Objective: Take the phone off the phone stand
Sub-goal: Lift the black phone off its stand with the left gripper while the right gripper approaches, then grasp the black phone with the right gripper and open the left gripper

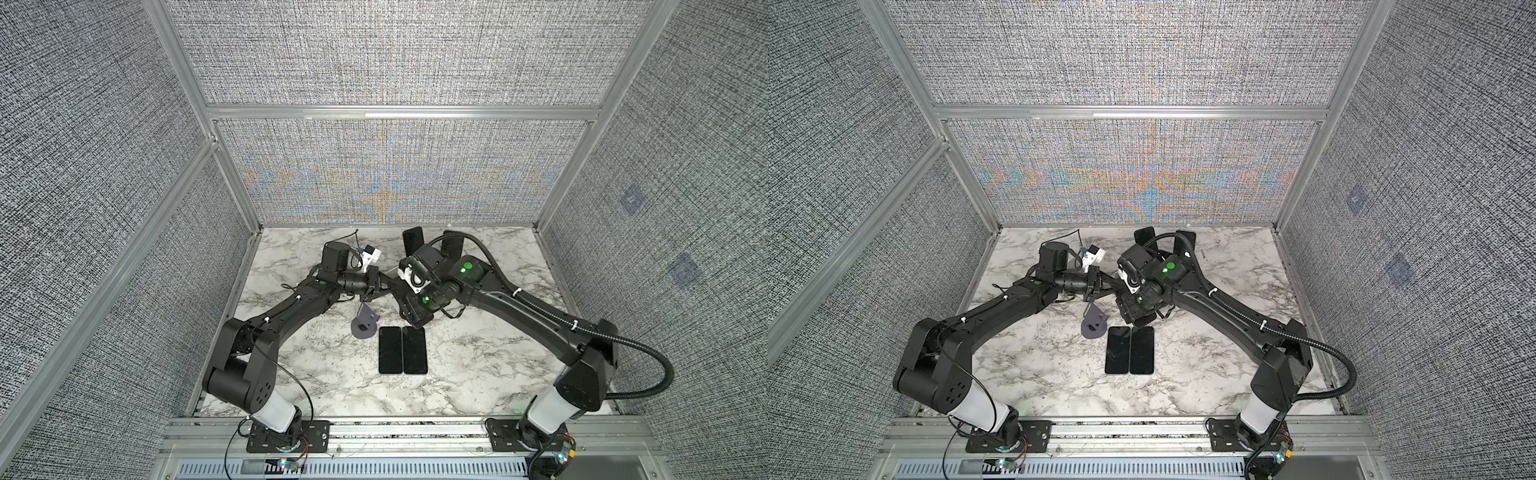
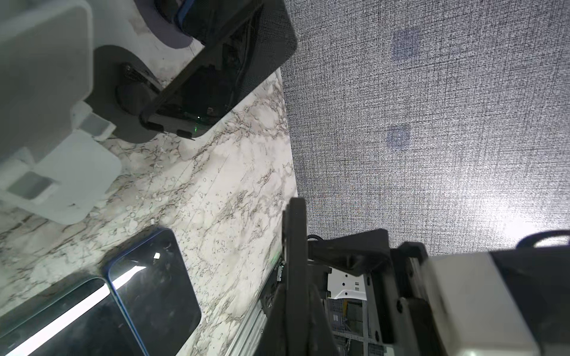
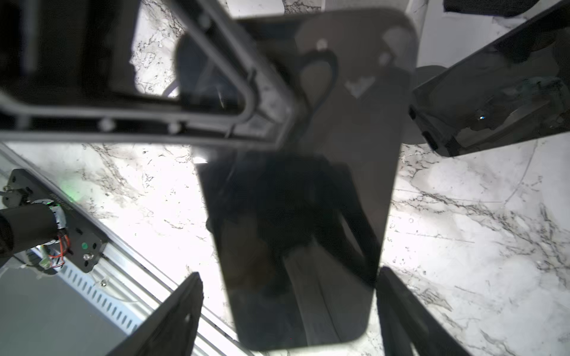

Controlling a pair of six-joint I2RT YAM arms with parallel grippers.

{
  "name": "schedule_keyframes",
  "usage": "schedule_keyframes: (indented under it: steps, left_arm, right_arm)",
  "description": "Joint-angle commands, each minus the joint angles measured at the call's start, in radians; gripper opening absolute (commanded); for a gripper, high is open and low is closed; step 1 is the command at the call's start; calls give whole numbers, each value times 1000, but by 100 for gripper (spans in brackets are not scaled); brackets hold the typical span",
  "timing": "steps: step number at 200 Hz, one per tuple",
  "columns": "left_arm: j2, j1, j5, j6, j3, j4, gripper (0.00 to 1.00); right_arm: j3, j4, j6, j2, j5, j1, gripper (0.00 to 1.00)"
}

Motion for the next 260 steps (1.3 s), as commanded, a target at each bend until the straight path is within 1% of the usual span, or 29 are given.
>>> schedule_keyframes:
  steps: [1,56,129,168,177,207,211,221,236,260]
  left_arm:
    - [-3,-11,73,10,10,48,0]
    - [30,-19,118,46,19,58,0]
    - [49,-24,138,40,36,86,0]
    - [49,-25,133,34,28,108,0]
    - [50,-26,130,26,24,120,0]
    - [55,-25,119,21,19,132,0]
    - [54,-25,119,20,19,133,6]
    - [54,-25,117,20,17,137,16]
    - [51,-25,110,19,15,141,26]
    - [48,-26,105,19,15,139,40]
  right_arm:
    - [16,-43,-43,14,25,-1,79]
    - [-9,-8,-54,-21,-15,-27,79]
    - [-67,54,-34,-42,-27,-31,64]
    - [-74,64,-13,-46,3,-34,54]
    - [-74,62,-4,-42,14,-34,53]
    - [-88,90,1,-46,-1,-38,51]
    - [-88,91,3,-46,-1,-36,50]
    - [-91,96,6,-47,-1,-37,50]
    - [-95,102,8,-49,-3,-38,48]
    - [-110,110,21,-53,-14,-50,45]
